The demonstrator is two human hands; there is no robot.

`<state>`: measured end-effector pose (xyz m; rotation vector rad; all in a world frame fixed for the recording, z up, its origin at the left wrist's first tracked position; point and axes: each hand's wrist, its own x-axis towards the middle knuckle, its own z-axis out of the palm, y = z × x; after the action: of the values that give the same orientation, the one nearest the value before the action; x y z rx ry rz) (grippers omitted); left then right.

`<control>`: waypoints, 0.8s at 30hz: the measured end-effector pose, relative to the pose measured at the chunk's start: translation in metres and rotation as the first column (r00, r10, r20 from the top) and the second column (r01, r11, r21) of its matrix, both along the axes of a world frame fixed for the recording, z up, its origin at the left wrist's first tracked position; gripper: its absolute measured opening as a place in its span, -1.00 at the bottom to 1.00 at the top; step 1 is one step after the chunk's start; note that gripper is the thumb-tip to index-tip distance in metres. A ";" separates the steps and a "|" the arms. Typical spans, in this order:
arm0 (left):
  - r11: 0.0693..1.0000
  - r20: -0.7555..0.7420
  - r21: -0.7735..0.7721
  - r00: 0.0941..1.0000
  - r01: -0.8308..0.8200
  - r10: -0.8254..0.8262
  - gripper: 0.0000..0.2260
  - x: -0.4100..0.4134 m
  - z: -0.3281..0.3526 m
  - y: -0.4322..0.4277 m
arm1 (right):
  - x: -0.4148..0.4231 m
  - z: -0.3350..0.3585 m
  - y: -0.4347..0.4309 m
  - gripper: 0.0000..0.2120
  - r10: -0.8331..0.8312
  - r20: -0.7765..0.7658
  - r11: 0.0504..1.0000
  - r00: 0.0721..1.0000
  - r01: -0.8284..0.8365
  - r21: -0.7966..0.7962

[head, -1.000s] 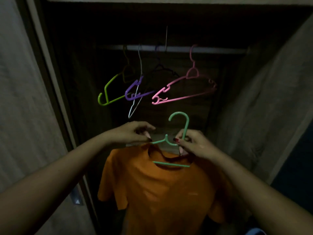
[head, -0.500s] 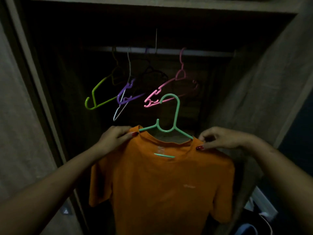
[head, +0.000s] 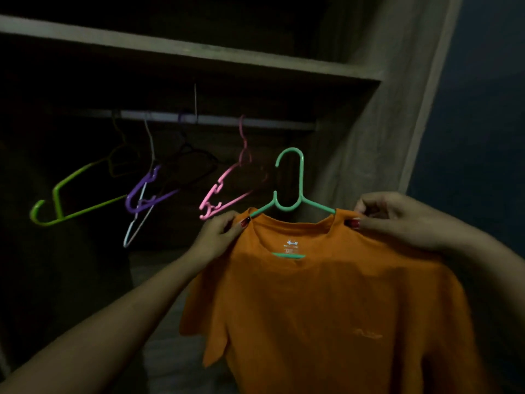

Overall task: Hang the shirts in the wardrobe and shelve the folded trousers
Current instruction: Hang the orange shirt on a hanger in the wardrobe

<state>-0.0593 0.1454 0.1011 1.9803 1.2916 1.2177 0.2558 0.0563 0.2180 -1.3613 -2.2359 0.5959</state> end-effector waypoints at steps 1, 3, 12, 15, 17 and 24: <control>0.998 0.011 0.056 1.000 -0.023 0.023 -0.84 0.007 0.003 0.005 | -0.001 0.006 -0.003 -0.91 -0.049 0.000 0.998 0.999 0.049 0.029; 0.987 0.055 0.140 0.996 -0.080 0.073 -0.77 0.017 0.008 0.015 | -0.008 0.017 -0.007 -0.91 -0.132 -0.004 0.987 0.991 0.131 0.087; 0.982 0.124 0.135 0.985 -0.135 0.118 -0.71 0.023 0.017 0.016 | -0.057 0.038 0.064 -0.96 -0.422 -0.083 0.814 0.903 0.417 0.403; 0.987 0.172 0.102 0.979 -0.127 0.109 -0.71 0.011 0.020 0.010 | -0.069 0.035 0.097 -0.95 -0.450 -0.132 0.778 0.883 0.460 0.429; 0.988 0.186 0.082 0.976 -0.134 0.117 -0.73 0.004 0.023 0.004 | -0.076 0.032 0.115 -0.92 -0.469 -0.128 0.760 0.874 0.473 0.445; 0.990 0.253 -0.007 0.958 -0.139 0.136 -0.71 -0.010 0.017 -0.007 | -0.076 -0.003 0.156 -0.87 -0.498 -0.114 0.780 0.860 0.502 0.374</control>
<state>-0.0688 0.1385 0.1183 1.6975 1.3098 1.4918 0.1796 0.2128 0.2150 -1.6257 -1.7333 -0.0399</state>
